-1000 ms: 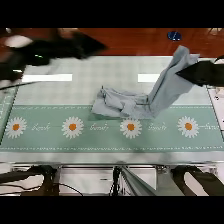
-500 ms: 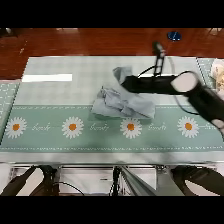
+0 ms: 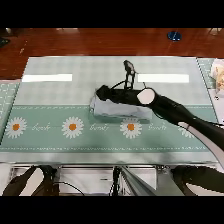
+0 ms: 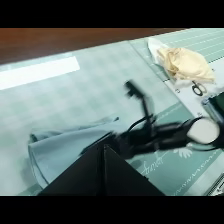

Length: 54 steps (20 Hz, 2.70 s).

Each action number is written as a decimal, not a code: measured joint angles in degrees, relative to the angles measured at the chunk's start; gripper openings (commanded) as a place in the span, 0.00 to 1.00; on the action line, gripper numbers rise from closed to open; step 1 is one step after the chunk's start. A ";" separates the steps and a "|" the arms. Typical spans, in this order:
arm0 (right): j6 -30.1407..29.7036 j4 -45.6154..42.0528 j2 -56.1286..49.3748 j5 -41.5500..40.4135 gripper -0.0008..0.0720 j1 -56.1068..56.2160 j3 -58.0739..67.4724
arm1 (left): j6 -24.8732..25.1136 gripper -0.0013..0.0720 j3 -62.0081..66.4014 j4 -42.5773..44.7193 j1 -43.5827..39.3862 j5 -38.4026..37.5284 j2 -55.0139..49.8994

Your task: Fold the shirts.

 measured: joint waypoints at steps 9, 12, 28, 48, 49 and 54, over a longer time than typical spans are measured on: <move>3.28 -42.05 18.67 41.55 0.82 -41.94 -1.55 | -0.11 0.31 -11.67 8.57 -0.42 0.79 -0.39; -3.19 -35.56 16.81 47.52 0.82 -54.71 -4.87 | -0.11 0.31 -16.65 14.38 -0.44 1.95 -1.81; -17.84 2.60 -13.62 36.59 0.05 -35.80 -9.70 | -8.07 0.48 -26.01 31.52 -13.29 5.42 -9.38; -7.54 5.84 16.83 53.51 0.05 -77.83 16.39 | -9.44 0.48 -26.01 31.93 -13.70 5.73 -9.51; -7.15 4.44 17.00 54.77 0.05 -78.36 16.52 | -9.42 0.48 -26.01 31.95 -13.70 5.79 -9.49; -3.82 -15.87 17.35 61.83 0.05 -80.70 16.83 | -9.16 0.48 -26.01 31.95 -13.70 5.92 -9.49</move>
